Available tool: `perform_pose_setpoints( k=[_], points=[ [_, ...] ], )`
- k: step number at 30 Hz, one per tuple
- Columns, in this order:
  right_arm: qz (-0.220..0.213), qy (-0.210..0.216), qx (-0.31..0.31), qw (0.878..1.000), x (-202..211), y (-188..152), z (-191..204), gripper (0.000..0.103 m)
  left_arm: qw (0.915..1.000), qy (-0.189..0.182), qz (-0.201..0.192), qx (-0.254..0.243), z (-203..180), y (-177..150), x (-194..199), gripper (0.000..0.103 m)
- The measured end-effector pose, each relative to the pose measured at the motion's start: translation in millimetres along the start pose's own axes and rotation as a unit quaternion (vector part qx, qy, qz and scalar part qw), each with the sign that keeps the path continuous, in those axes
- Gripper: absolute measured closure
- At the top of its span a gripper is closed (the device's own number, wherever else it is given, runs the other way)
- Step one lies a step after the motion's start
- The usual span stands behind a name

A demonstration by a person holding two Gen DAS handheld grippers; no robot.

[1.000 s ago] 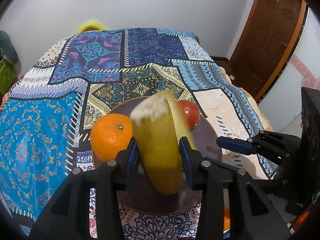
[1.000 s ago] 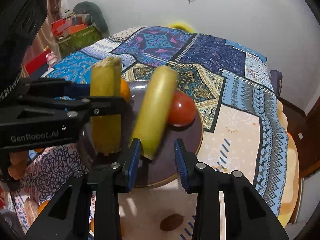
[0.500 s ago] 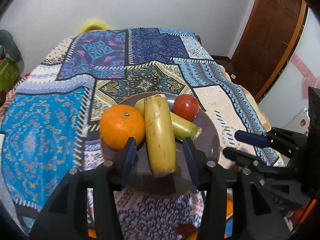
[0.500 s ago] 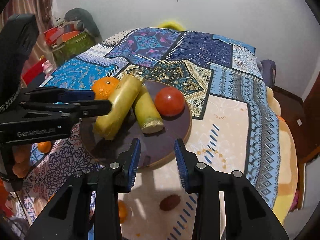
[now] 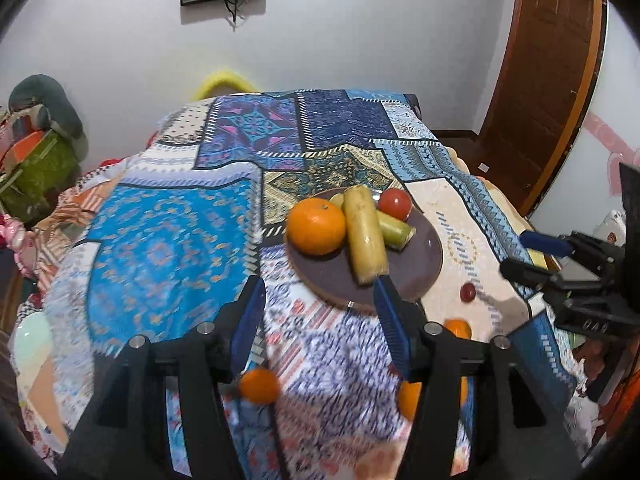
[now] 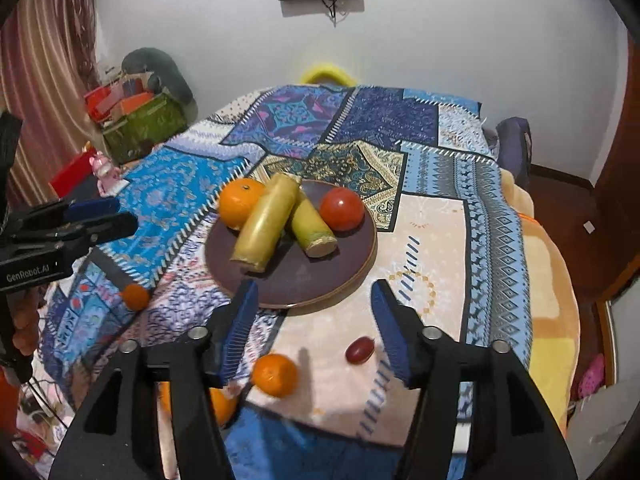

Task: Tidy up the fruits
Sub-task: 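Grasp a small mandarin with the left tool while the right tool grasps a large orange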

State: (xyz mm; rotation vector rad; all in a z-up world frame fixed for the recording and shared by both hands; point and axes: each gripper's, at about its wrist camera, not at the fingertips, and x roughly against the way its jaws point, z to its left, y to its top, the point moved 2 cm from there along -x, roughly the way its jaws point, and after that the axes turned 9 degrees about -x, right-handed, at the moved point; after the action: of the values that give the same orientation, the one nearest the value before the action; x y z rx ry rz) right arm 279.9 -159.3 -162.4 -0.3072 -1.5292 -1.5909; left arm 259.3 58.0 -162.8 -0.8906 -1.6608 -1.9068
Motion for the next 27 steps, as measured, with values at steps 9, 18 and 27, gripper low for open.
perform_pose_setpoints(
  k=[9,18,27],
  points=[
    [0.001,-0.013,0.019,1.000,20.9,-30.9,33.0,0.034,0.9999,0.015,-0.003,-0.006,8.0,-43.4,40.5,0.036],
    [0.043,-0.017,0.013,0.999,0.7,-67.6,58.9,0.026,0.9997,0.004,0.022,0.009,28.8,-85.8,41.4,0.035],
    [0.090,-0.035,0.008,0.995,-34.1,-83.0,70.4,0.026,0.9979,-0.014,0.055,0.032,50.7,-115.4,15.0,0.035]
  ],
)
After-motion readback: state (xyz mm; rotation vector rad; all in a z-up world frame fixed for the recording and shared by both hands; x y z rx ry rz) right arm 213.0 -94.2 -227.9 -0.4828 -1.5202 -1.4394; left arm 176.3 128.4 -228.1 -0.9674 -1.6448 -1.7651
